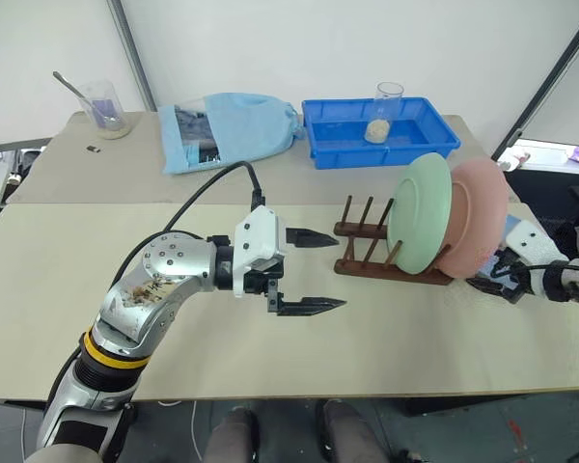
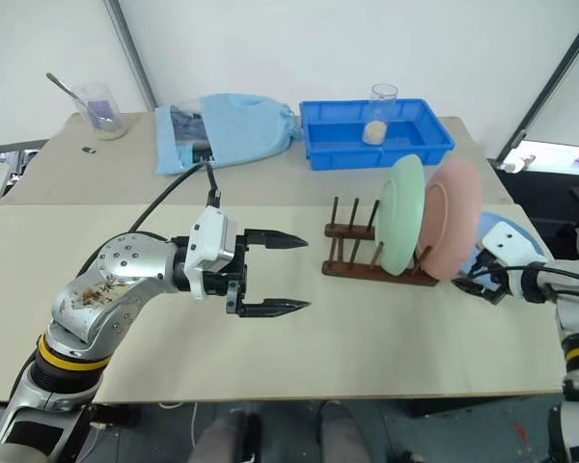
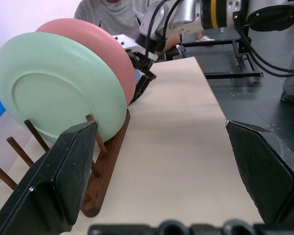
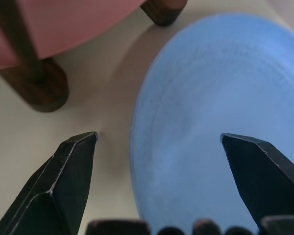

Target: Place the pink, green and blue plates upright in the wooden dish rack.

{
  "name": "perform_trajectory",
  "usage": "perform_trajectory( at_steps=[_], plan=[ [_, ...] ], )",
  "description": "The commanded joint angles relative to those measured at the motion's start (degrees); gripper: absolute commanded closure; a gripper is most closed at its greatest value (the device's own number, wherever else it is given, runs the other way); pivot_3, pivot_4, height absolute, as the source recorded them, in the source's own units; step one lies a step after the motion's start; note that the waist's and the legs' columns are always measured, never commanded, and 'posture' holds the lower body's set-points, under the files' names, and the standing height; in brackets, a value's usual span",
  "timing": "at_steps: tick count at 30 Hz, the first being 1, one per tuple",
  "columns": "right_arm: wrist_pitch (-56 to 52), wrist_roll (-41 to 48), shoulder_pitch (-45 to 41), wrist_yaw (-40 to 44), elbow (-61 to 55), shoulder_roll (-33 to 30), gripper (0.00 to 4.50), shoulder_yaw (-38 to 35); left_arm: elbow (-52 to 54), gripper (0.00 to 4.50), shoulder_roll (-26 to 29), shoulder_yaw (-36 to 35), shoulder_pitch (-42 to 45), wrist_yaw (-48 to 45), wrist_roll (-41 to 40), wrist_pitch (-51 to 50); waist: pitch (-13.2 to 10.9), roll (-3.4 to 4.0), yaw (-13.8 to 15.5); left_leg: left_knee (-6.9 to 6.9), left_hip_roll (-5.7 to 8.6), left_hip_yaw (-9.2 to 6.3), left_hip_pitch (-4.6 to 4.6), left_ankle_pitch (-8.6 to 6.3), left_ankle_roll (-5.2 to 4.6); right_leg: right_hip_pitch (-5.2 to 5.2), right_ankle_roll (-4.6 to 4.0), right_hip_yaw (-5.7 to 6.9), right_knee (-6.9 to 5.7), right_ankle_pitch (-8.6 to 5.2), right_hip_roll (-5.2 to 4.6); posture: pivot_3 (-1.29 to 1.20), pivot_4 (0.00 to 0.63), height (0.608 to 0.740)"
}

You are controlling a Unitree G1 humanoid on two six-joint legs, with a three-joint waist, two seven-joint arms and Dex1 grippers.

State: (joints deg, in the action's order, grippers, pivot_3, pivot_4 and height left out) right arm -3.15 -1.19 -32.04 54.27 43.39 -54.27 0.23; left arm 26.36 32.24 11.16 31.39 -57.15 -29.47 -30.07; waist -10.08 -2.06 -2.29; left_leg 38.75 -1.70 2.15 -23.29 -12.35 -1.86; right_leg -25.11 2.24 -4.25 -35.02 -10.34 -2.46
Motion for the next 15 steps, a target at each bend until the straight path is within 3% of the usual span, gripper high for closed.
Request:
perform_trajectory(
  at_steps=[1,11,15],
  plan=[
    [-0.08,-1.07,-2.24,-0.85,3.27,-0.57,1.25,-0.22,2.00,0.00,0.01,-0.57,0.65,0.76,-0.14,0.23,0.00,0.00,0.02,0.01,0.01,0.00,0.00,0.00,0.00,0.00,0.02,-0.01,0.00,0.01,-0.01,0.00,0.150,0.740],
    [-1.87,-1.99,-1.52,-3.13,3.95,0.29,4.49,-0.34,1.17,0.00,0.23,-0.78,1.10,0.73,0.31,0.81,0.01,0.00,-0.21,0.07,-0.01,0.01,0.12,0.01,0.00,0.11,0.06,-0.02,-0.04,0.05,0.01,0.00,0.150,0.740],
    [-3.19,-0.64,0.94,-5.01,0.13,-0.63,4.49,-2.67,0.99,0.00,0.34,-2.02,0.53,1.56,-0.56,-0.28,0.01,0.00,0.06,0.09,0.01,-0.02,0.14,0.01,0.00,0.18,0.06,-0.02,-0.02,0.05,0.01,0.00,0.150,0.740]
  ],
)
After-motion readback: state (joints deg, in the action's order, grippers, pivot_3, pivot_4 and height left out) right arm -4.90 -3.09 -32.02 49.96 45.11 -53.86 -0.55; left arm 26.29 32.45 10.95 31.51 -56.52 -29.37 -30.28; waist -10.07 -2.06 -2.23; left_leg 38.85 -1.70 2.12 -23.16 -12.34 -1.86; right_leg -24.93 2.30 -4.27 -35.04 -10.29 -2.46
